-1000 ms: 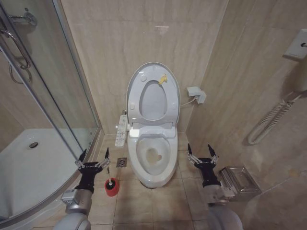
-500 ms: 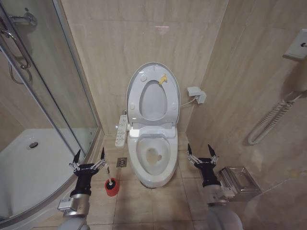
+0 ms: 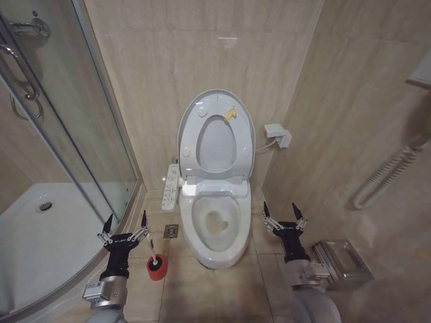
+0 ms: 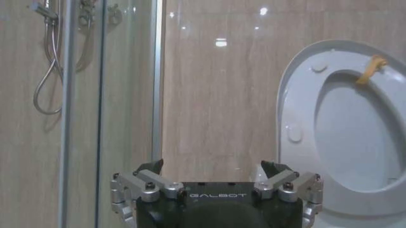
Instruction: Open the toilet lid, clean the toilet bowl with a toilet brush, close the toilet lid, and flush.
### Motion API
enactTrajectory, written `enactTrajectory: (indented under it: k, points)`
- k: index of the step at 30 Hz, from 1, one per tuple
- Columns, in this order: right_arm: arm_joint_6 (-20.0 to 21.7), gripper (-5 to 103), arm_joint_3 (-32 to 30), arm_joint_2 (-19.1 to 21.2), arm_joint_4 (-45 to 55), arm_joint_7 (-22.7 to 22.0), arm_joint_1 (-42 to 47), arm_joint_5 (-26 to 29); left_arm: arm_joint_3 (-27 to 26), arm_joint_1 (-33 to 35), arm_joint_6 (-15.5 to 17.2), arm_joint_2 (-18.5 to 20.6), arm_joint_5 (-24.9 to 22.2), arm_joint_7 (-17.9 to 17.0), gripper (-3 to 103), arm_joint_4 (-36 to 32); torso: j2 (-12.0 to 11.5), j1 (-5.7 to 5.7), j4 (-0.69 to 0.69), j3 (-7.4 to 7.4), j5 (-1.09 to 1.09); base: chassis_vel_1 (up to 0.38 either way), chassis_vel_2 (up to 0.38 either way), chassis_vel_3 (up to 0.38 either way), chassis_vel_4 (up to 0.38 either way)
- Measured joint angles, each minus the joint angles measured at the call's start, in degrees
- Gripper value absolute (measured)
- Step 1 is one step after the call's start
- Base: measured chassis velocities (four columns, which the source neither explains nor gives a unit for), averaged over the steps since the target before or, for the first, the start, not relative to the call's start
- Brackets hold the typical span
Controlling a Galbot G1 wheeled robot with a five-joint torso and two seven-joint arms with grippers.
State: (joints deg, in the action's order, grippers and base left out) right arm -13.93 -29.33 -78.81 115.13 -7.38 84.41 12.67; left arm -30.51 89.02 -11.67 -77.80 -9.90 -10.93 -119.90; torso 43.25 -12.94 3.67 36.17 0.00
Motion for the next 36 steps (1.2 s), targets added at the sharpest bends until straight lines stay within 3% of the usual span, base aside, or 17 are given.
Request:
enactTrajectory:
  k: [9, 11, 22, 27, 31, 36]
  points:
    - [0.0, 100, 0.0, 0.0, 0.0, 0.0, 0.0, 0.0, 0.3, -0.7, 0.0, -0.2, 0.1, 0.1, 100, 0.6, 0.0, -0.08, 0.03, 0.03, -0.01, -0.172, 0.143, 0.133, -0.16]
    - [0.0, 100, 0.0, 0.0, 0.0, 0.0, -0.1, 0.0, 0.5, -0.6, -0.1, -0.4, 0.1, 0.2, 100, 0.7, 0.0, -0.05, -0.04, 0.02, 0.01, -0.014, 0.045, 0.053, 0.009]
    - [0.0, 100, 0.0, 0.0, 0.0, 0.0, 0.0, 0.0, 0.7, -0.3, -0.7, -0.6, 0.3, 0.0, 100, 1.7, 0.0, 0.02, 0.01, -0.01, 0.01, 0.015, -0.025, -0.026, 0.012]
    - [0.0, 100, 0.0, 0.0, 0.0, 0.0, 0.0, 0.0, 1.6, 0.2, -1.1, -1.2, 0.3, -2.3, 100, 5.7, 0.0, -0.02, -0.01, 0.0, 0.0, 0.0, 0.0, 0.0, 0.0]
    - [0.0, 100, 0.0, 0.0, 0.0, 0.0, 0.0, 0.0, 2.0, -1.1, -3.3, -1.9, 0.8, -4.7, 100, 13.6, 0.0, -0.01, -0.01, 0.0, 0.0, 0.0, 0.0, 0.0, 0.0]
    - [0.0, 100, 0.0, 0.0, 0.0, 0.0, 0.0, 0.0, 2.2, -2.6, -4.8, -1.9, 0.7, -5.2, 100, 18.9, 0.0, -0.01, 0.0, 0.0, 0.0, 0.0, 0.0, 0.0, 0.0]
